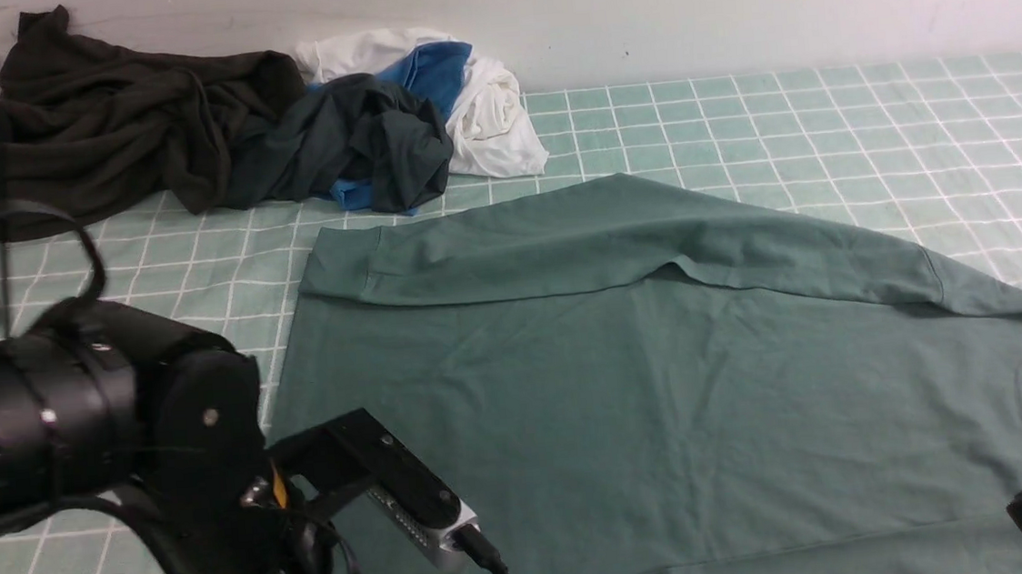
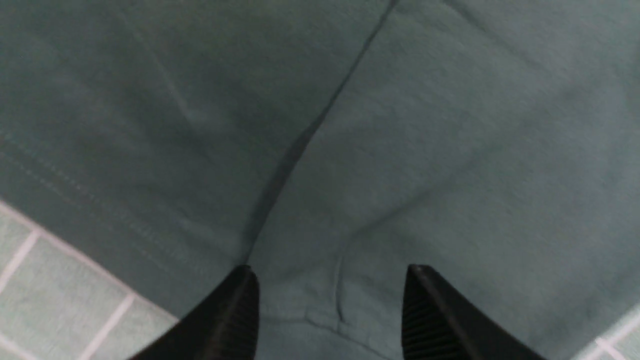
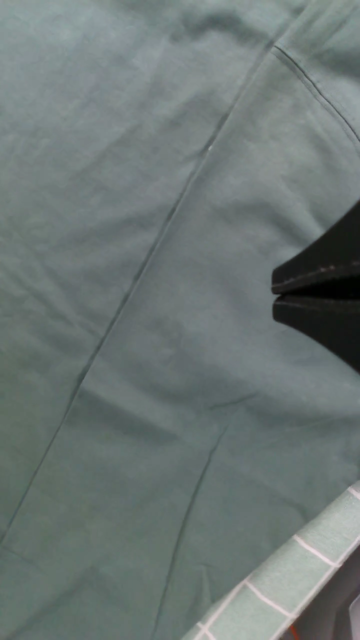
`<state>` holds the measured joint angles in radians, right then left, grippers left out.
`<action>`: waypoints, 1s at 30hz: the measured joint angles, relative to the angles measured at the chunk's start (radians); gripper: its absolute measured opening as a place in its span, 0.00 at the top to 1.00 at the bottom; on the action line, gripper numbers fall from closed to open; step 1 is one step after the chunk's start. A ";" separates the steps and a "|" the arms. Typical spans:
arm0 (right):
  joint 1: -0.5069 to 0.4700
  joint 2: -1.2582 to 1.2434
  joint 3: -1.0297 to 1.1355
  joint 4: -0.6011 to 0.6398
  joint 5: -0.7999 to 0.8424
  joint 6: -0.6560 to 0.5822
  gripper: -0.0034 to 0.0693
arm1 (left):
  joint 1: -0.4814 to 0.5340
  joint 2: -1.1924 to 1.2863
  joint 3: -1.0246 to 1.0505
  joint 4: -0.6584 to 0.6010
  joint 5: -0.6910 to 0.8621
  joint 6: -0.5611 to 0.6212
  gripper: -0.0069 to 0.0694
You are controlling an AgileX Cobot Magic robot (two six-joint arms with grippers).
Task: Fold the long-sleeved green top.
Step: Use the left arm to clamp the cuff closest to it
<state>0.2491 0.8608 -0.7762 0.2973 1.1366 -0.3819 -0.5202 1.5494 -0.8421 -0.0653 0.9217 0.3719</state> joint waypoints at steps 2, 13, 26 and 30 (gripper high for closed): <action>0.000 0.000 0.000 -0.001 -0.013 0.000 0.97 | 0.000 0.057 0.000 0.012 -0.018 -0.008 0.36; 0.000 0.000 0.000 0.000 -0.034 0.000 0.97 | 0.000 0.147 -0.015 0.015 -0.025 -0.052 0.65; 0.000 0.018 0.070 -0.193 -0.050 0.270 0.96 | 0.000 -0.070 -0.068 0.035 0.048 -0.059 0.91; 0.000 0.106 0.154 -0.323 -0.093 0.462 0.85 | 0.000 -0.077 -0.093 0.044 0.049 -0.059 0.91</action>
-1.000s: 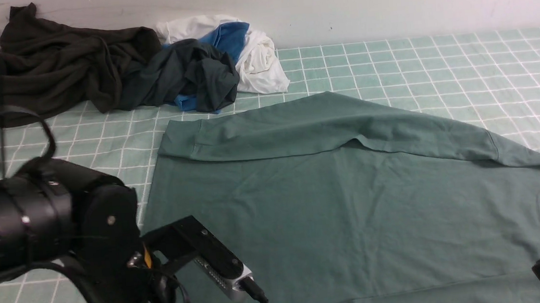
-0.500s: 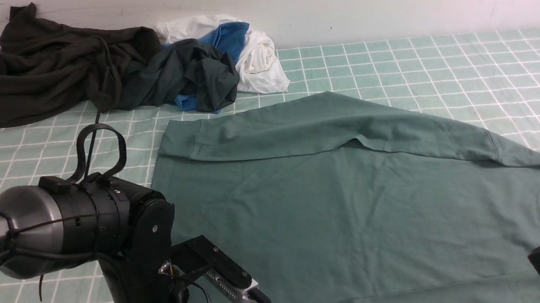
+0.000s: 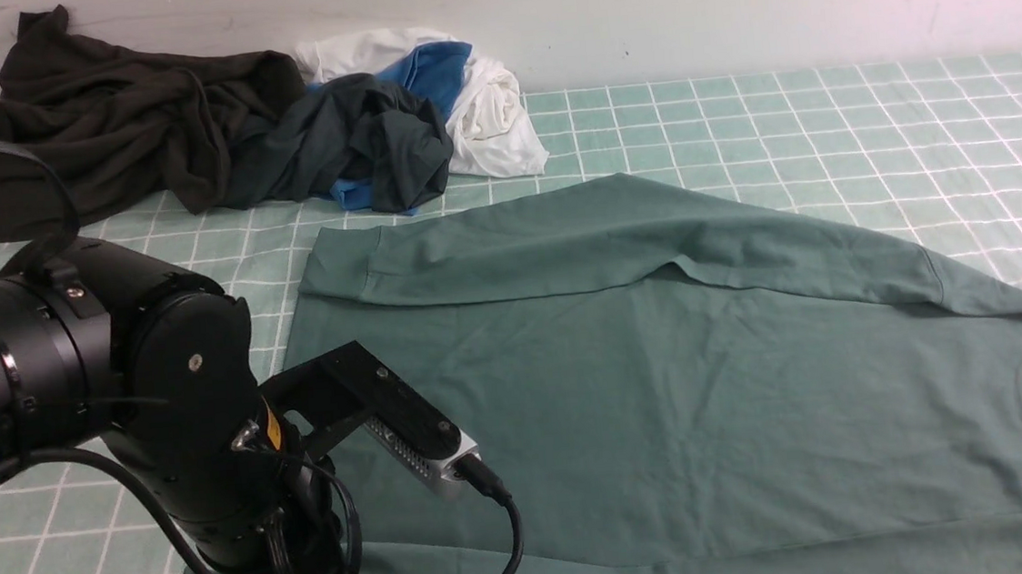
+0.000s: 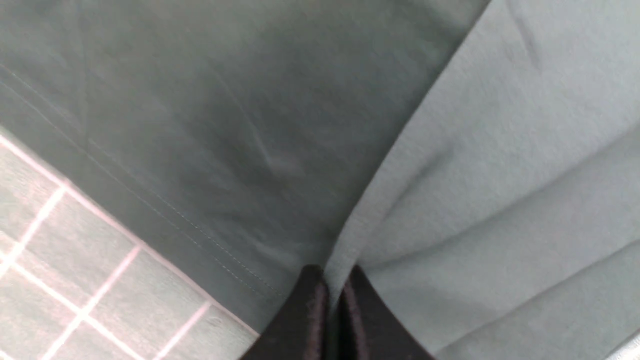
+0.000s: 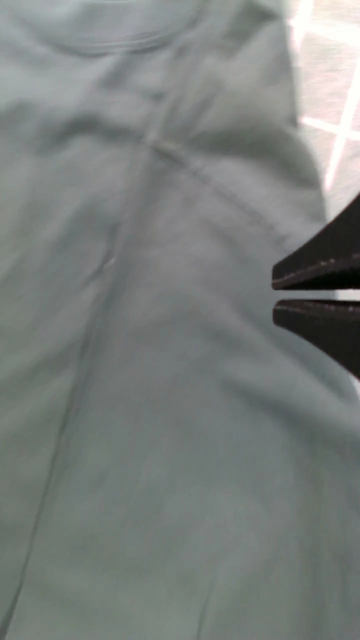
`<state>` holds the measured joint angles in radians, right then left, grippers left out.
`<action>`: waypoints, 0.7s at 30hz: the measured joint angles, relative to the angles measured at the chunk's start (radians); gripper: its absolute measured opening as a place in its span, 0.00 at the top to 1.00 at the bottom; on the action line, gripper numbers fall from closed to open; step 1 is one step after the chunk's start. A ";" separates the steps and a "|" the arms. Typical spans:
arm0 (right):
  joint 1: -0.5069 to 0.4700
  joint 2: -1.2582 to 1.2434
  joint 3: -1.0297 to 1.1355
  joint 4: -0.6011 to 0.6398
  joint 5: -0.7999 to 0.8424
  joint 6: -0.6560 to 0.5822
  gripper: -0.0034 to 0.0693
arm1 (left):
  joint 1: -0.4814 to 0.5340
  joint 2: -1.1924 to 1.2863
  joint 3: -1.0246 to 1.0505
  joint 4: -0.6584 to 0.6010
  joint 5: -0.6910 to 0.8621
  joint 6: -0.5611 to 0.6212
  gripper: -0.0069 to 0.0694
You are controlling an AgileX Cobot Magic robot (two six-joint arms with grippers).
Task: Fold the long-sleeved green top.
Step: Use the left arm to clamp the cuff closest to it, then use the left arm to drag and place the cuff at the centered position on the left edge of the fabric
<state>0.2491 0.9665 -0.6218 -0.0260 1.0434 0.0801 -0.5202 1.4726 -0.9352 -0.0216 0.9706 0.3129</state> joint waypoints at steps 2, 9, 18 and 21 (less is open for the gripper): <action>0.000 0.057 0.019 -0.063 -0.034 0.092 0.74 | 0.000 0.000 -0.003 0.000 0.000 0.000 0.91; 0.000 0.296 0.020 -0.327 -0.240 0.460 0.39 | 0.000 0.000 -0.003 0.001 0.000 0.000 0.91; 0.000 0.566 0.011 -0.447 -0.360 0.620 0.41 | 0.000 0.000 -0.003 0.000 0.000 0.000 0.91; 0.003 0.580 0.003 -0.444 -0.359 0.630 0.51 | 0.000 0.000 -0.003 0.000 0.001 0.000 0.91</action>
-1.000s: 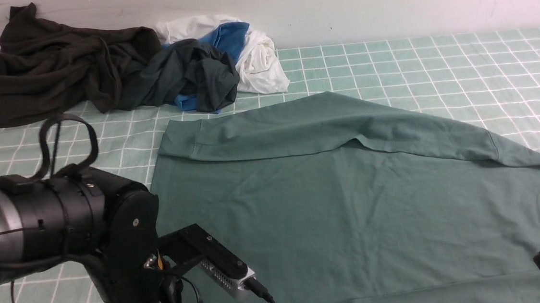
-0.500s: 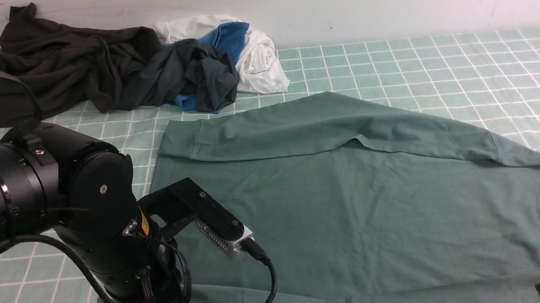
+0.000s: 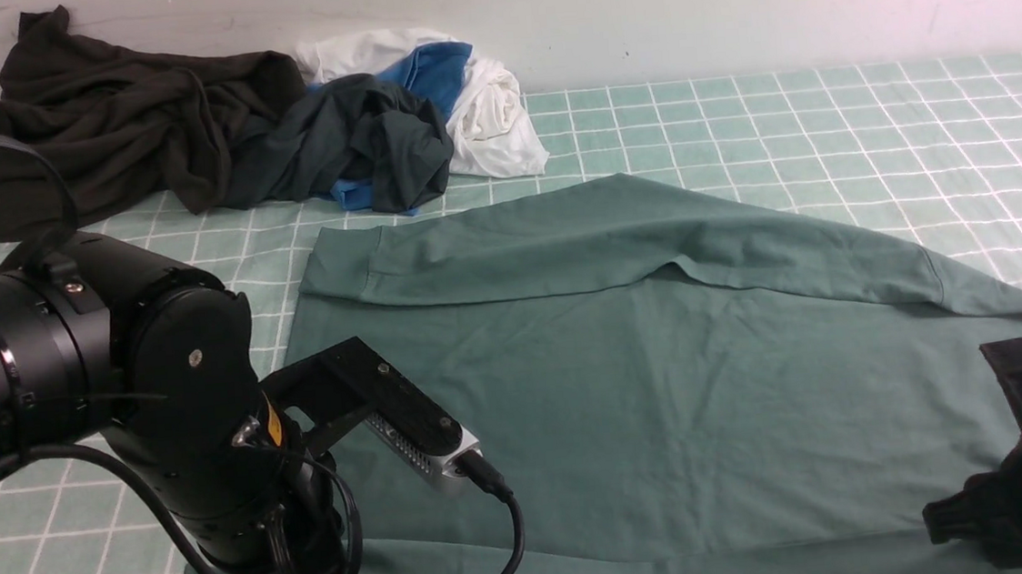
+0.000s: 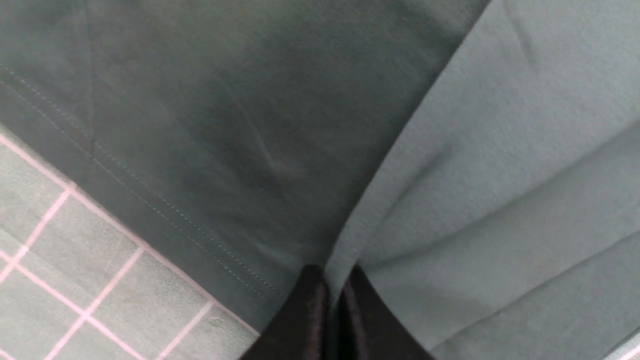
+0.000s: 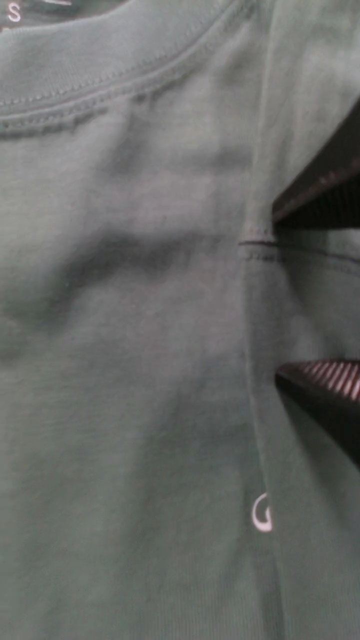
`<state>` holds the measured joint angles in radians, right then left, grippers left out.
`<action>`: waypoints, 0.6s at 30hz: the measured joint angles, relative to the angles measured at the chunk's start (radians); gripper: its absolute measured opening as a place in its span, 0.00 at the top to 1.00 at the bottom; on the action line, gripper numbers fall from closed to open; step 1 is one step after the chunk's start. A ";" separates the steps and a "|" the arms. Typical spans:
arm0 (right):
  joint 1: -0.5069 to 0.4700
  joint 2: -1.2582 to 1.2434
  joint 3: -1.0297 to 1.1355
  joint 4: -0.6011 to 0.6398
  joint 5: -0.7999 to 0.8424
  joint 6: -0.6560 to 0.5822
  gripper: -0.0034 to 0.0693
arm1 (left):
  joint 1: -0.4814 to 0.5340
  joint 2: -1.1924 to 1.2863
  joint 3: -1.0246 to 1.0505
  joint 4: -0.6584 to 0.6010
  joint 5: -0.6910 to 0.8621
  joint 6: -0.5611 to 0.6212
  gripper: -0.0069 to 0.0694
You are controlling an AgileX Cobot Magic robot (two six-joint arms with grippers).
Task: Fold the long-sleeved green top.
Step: Use the left arm to drag and place the cuff at the centered position on the left edge of the fabric
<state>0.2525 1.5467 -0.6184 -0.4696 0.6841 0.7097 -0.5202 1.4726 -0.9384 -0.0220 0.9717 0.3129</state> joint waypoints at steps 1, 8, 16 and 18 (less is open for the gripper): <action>0.003 0.001 0.000 0.008 -0.004 0.007 0.63 | 0.000 0.000 0.000 0.000 0.003 0.000 0.91; 0.005 -0.003 -0.001 -0.020 0.009 0.011 0.95 | 0.000 0.000 -0.001 0.006 0.018 0.000 0.91; 0.005 -0.179 0.014 -0.056 0.149 0.009 0.97 | 0.000 0.000 -0.102 0.022 0.030 0.000 0.91; 0.005 -0.237 0.014 -0.057 0.179 -0.001 0.97 | 0.000 0.008 -0.154 0.040 0.029 0.001 0.91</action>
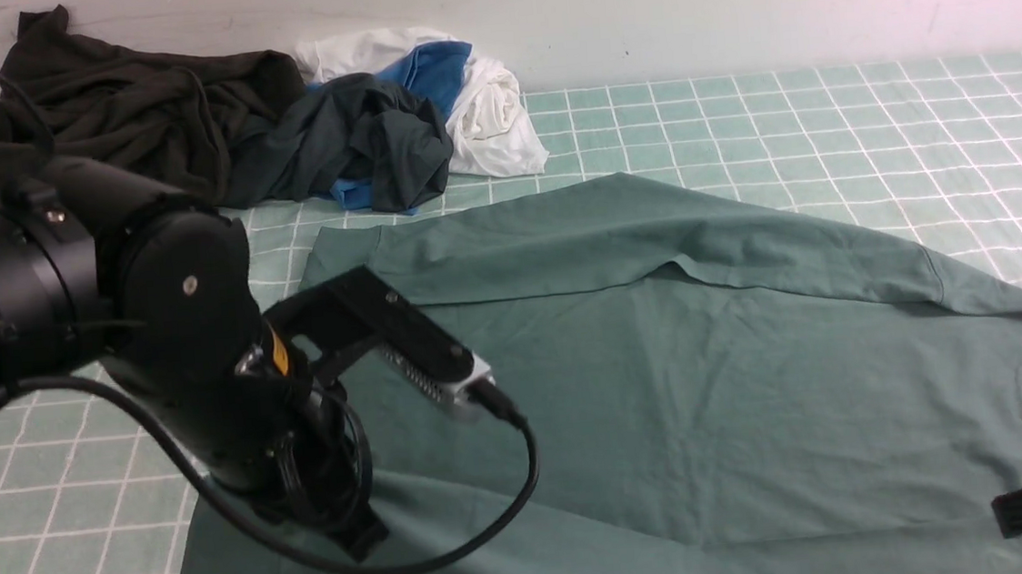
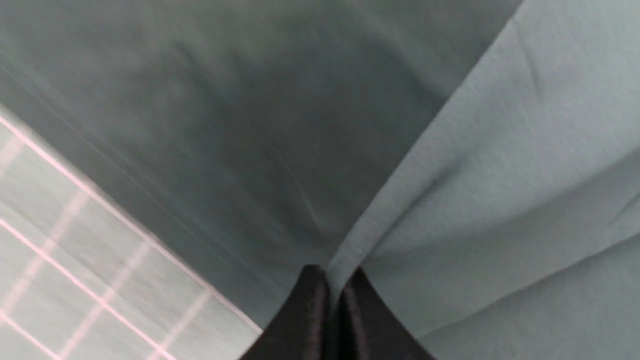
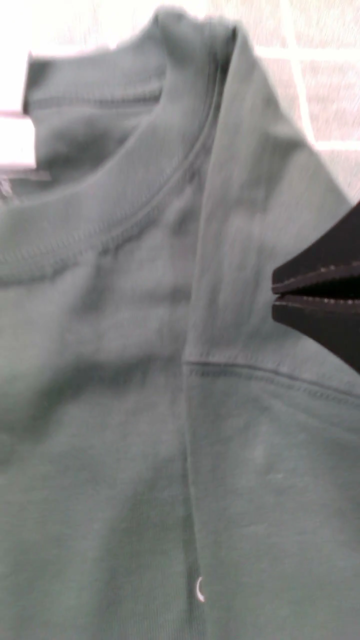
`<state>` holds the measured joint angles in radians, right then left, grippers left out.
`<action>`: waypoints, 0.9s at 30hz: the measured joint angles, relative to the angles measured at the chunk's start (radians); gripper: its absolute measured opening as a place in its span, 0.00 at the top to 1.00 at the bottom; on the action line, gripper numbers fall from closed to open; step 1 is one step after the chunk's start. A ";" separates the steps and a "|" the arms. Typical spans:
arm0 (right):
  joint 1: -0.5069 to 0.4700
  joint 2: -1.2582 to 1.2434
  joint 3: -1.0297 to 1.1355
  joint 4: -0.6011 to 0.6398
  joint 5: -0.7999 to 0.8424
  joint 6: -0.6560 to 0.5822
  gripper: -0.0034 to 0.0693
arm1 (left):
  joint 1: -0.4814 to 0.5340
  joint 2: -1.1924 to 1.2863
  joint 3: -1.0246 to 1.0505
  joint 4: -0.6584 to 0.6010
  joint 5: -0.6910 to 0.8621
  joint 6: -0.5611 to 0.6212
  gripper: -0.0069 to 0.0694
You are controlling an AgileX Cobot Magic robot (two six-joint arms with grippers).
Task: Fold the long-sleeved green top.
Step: Use the left arm to drag and place the cuff at the centered position on the left edge of the fabric
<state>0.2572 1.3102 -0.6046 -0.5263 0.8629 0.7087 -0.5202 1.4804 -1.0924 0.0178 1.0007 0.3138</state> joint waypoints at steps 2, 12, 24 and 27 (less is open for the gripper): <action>0.000 -0.046 0.000 0.000 0.015 -0.011 0.97 | 0.000 0.025 -0.060 0.026 0.000 0.002 0.91; 0.000 -0.190 0.001 0.007 0.046 -0.071 0.97 | 0.017 0.340 -0.408 0.114 0.127 0.002 0.90; 0.000 -0.195 0.001 0.012 0.057 -0.084 0.97 | 0.113 0.627 -0.679 0.037 0.207 0.033 0.77; 0.000 -0.195 -0.001 0.015 0.059 -0.084 0.97 | 0.125 0.637 -0.719 0.033 0.211 0.030 0.59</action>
<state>0.2572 1.1156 -0.6058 -0.5117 0.9219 0.6242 -0.3956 2.1176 -1.8115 0.0509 1.2114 0.3435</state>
